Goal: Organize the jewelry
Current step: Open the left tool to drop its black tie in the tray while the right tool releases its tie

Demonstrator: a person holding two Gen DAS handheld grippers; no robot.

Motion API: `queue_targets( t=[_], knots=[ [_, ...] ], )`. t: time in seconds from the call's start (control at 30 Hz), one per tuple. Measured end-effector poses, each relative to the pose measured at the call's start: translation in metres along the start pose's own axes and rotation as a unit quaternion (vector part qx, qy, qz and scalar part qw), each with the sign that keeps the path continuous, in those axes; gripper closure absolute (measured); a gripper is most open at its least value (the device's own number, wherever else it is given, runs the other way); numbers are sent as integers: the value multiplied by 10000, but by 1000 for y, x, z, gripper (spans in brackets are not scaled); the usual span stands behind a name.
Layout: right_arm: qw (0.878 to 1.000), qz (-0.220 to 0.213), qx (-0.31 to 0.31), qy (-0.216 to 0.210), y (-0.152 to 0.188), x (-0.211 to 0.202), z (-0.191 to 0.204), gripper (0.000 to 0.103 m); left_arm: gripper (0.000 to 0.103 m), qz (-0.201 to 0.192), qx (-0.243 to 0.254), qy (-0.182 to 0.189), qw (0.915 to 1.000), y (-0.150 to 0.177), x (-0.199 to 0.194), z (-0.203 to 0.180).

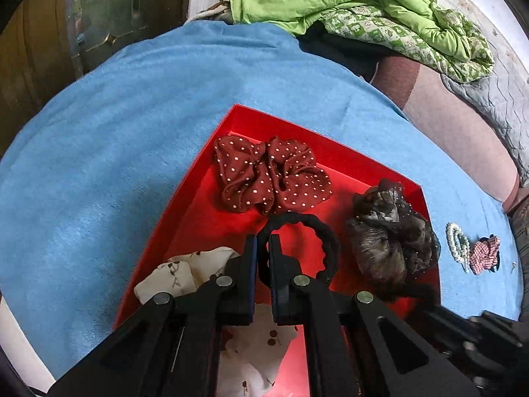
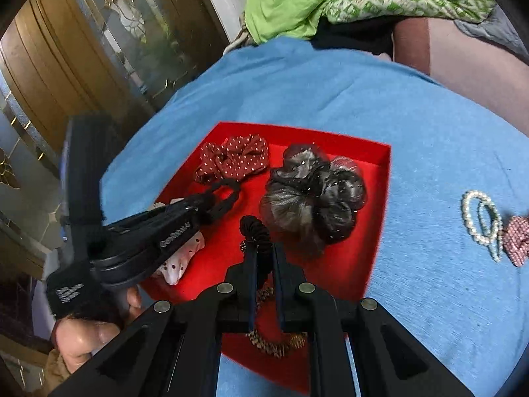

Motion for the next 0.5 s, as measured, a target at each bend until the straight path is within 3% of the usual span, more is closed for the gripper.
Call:
queue_targets(
  t=[0.27, 0.5],
  knots=[
    [9996, 190, 177, 93, 5, 16, -12, 92, 92, -142, -35, 141, 9998, -3, -6, 0],
    [9996, 115, 218, 149, 6, 11, -17, 88, 70, -386, -20, 208, 9990, -4, -15, -3]
  ],
)
Point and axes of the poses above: each gripper's, at about its wrist camera, not at the fingertips, and x roughly the way its jaws point, z to its left, y to its underside, the point moved 5 cm from there along x, roughly the way its jaws point, and after that the axes turned 3 degrees about x, right-handed, at the moved point
